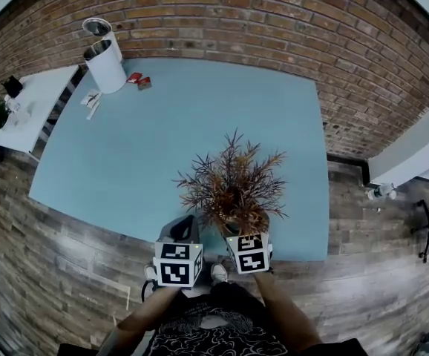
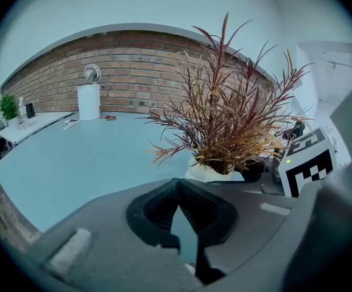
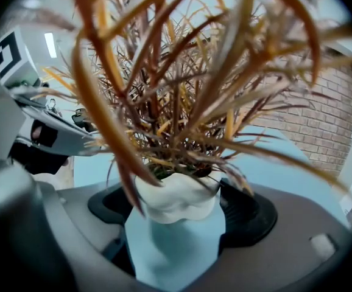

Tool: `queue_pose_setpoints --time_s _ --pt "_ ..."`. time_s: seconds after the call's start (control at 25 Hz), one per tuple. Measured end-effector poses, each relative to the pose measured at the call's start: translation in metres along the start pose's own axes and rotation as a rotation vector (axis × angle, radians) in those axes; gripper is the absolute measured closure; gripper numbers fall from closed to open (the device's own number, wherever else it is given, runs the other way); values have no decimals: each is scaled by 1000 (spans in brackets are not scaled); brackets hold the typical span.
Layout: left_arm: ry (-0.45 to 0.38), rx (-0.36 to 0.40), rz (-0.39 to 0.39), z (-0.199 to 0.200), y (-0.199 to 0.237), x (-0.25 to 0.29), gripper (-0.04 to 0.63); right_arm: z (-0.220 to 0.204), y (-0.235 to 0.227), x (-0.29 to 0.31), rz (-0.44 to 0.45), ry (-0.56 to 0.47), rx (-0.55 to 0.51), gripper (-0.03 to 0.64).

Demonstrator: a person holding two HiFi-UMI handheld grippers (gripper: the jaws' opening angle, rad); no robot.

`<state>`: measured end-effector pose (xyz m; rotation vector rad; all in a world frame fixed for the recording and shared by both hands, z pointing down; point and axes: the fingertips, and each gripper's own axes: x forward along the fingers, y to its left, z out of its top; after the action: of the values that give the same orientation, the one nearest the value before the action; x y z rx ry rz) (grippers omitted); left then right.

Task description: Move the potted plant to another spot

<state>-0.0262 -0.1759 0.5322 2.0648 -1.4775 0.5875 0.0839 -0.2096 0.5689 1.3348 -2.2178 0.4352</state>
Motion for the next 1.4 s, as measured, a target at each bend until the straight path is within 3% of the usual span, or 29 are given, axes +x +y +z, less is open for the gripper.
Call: queue_pose_setpoints --time_s 0.32,0.84,1.4 --pt "6 28 -23 4 35 -3 603 7 19 14 -45 -3 28 190" --pt "-13 45 -33 14 50 -5 603 13 34 27 -42 7 25 192" --pt "-19 22 -53 21 116 -27 603 35 91 53 -61 35 25 193"
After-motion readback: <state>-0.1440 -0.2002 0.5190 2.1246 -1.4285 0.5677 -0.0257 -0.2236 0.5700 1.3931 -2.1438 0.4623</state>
